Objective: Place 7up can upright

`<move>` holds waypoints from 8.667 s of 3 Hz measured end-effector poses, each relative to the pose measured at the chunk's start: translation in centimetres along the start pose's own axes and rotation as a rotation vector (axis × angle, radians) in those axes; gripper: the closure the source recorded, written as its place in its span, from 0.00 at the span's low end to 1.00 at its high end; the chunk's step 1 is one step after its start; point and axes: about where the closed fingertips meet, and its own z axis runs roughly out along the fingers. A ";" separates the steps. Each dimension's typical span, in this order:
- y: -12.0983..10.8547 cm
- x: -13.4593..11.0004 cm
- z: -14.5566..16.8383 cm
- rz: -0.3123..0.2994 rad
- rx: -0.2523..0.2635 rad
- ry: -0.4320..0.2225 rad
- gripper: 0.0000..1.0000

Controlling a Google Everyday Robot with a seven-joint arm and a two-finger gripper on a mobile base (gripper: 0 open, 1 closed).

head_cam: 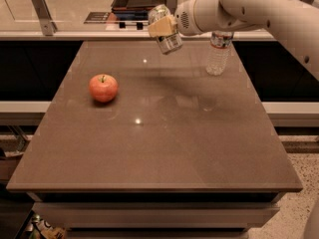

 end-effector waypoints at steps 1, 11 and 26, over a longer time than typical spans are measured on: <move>0.4 -0.1 0.5 -0.023 -0.004 -0.056 1.00; -4.1 7.6 3.2 0.056 -0.040 -0.251 1.00; -3.3 8.5 1.2 -0.054 -0.031 -0.484 0.13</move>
Offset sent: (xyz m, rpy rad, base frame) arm 0.0092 0.0071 -0.0126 0.1112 -0.1777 0.0040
